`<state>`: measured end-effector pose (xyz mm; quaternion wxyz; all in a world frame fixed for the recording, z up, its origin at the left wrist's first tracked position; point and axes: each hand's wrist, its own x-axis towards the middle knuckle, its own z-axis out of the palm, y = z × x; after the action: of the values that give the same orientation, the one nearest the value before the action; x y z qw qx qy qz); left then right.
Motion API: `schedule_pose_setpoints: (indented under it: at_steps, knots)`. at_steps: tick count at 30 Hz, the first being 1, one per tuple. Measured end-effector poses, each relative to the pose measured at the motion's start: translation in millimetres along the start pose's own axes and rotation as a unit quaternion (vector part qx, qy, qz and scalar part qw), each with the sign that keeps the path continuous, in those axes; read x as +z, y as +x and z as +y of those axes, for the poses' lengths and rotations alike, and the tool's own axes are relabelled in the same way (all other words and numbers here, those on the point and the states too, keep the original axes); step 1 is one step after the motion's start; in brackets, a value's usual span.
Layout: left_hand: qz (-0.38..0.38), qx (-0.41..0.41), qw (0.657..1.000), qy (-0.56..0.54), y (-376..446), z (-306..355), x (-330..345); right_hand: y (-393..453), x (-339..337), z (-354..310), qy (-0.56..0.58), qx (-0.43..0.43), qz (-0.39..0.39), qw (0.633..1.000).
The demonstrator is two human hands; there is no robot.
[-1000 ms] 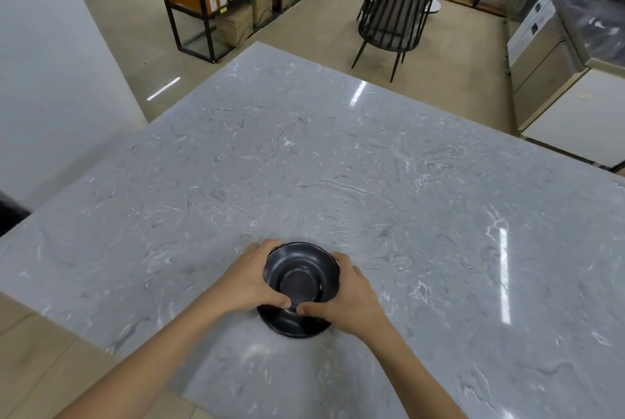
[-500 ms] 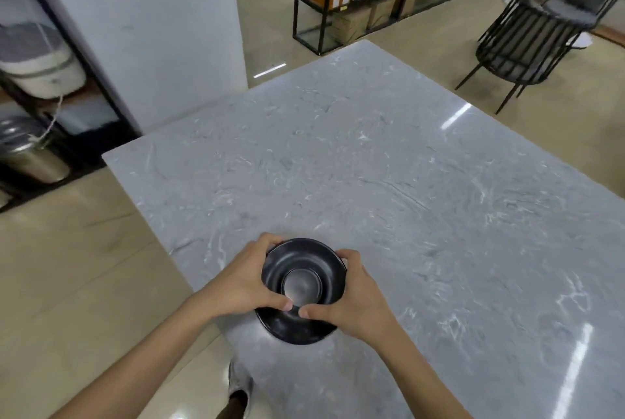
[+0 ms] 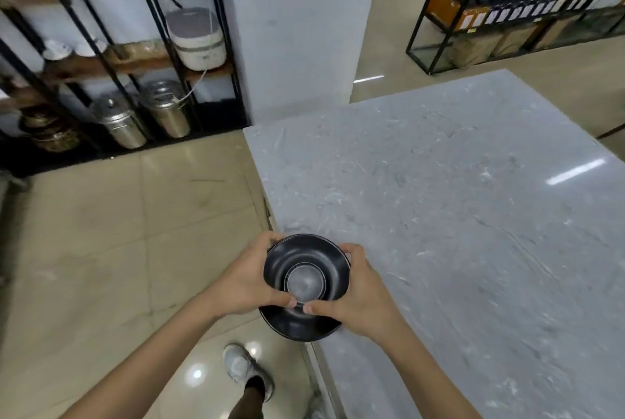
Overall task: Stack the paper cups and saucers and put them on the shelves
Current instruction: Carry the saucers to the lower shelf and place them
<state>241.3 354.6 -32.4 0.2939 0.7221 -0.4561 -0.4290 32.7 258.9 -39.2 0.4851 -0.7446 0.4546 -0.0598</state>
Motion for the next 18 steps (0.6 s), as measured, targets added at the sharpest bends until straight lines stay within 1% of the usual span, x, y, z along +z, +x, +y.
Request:
schedule_pose_setpoints:
  at_steps: [7, 18]
  knots:
    - [0.058, -0.05, 0.997, -0.019, 1, -49, -81, 67, 52, -69, -0.027, -0.036, -0.056, 0.997]
    - [0.164, -0.068, 0.981, -0.077, 3, -111, -196, 157, 128, -174, -0.09, -0.099, -0.098, 0.986]
